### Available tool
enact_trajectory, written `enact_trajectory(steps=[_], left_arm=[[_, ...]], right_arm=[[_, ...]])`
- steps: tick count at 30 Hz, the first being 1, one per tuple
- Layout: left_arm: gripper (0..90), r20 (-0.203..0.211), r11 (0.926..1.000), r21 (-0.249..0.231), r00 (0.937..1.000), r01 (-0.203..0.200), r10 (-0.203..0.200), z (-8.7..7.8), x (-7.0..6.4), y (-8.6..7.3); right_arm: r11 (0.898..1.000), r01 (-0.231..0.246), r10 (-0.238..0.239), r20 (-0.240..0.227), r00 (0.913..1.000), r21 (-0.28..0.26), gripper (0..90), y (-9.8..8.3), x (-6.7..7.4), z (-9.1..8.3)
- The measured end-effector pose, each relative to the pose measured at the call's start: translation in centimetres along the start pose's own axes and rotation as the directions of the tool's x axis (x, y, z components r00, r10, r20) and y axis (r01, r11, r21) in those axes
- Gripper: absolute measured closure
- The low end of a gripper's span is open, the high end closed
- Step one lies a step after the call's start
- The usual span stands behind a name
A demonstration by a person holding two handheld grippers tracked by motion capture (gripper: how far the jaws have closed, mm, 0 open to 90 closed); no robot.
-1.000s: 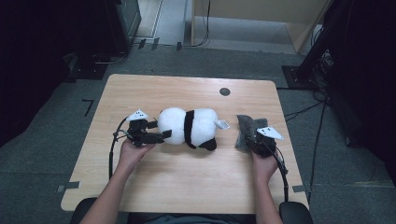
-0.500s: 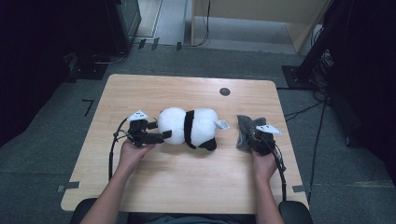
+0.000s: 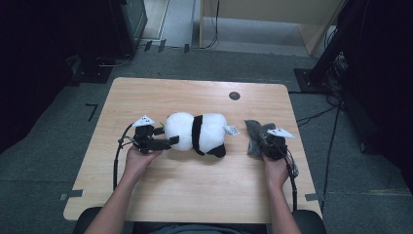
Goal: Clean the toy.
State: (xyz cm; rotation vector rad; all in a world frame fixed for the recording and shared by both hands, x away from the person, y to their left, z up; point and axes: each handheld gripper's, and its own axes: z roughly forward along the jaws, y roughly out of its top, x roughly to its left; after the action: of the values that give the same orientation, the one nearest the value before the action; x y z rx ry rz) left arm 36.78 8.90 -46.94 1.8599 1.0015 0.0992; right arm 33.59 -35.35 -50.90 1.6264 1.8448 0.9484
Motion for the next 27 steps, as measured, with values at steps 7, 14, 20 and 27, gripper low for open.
enact_trajectory(steps=[7,14,20,27], left_arm=[[12.3,0.015,0.9999,-0.001,0.9998,0.012,-0.012,0.3,0.3,-0.1],[9.1,0.004,0.9997,-0.011,0.9997,-0.023,0.023,0.5,0.4,-0.3],[8.3,-0.016,0.9990,-0.008,0.9989,-0.045,0.044,0.6,0.0,-0.4],[13.8,-0.008,0.9985,0.040,0.9993,-0.037,0.037,0.5,-0.1,-0.1]], right_arm=[[0.999,-0.033,0.032,-0.103,0.9942,-0.003,77.7,2.6,-0.1,-1.4],[0.999,0.045,-0.049,-0.140,0.9889,-0.028,77.6,4.7,1.0,-2.1],[0.995,0.087,-0.093,-0.168,0.9814,-0.047,77.7,6.2,1.9,-2.1],[0.990,0.118,-0.131,-0.200,0.9711,-0.078,77.4,8.4,3.4,-2.8]])
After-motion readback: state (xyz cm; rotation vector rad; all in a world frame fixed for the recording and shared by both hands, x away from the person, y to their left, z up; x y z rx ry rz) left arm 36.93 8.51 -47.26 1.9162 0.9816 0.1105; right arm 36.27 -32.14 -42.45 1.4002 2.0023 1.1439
